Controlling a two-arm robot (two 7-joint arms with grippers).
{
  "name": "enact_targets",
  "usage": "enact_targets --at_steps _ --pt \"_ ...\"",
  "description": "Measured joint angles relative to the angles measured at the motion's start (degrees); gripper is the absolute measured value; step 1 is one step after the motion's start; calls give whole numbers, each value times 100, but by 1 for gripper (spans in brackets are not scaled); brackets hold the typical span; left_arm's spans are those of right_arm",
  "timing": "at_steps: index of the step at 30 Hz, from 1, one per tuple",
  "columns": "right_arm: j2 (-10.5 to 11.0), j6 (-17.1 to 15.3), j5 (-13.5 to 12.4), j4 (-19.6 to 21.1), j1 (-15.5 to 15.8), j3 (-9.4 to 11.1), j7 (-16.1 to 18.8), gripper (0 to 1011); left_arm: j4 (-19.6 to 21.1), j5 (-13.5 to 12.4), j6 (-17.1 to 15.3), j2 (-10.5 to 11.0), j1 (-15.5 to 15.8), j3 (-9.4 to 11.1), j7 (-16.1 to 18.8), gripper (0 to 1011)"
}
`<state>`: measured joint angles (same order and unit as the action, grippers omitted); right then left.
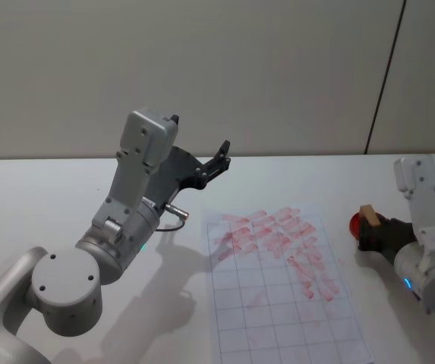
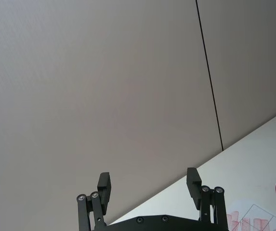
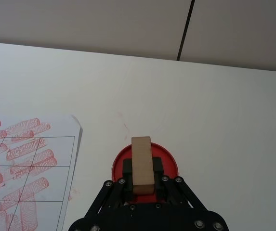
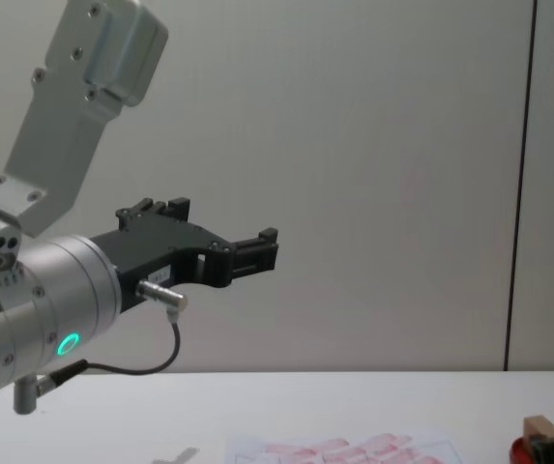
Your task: Use the one hand to pick up the stamp and affix it onto the A4 paper.
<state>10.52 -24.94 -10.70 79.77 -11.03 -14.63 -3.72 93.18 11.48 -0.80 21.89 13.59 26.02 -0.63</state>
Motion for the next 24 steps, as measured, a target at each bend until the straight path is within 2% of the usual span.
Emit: enact_targets --at_steps 14,24 --pt "-90 -117 -84 -243 -114 33 15 219 0 0 0 0 0 0 0 1001" --pt "-78 -59 -24 -116 -71 49 46 219 0 0 0 0 0 0 0 1001"
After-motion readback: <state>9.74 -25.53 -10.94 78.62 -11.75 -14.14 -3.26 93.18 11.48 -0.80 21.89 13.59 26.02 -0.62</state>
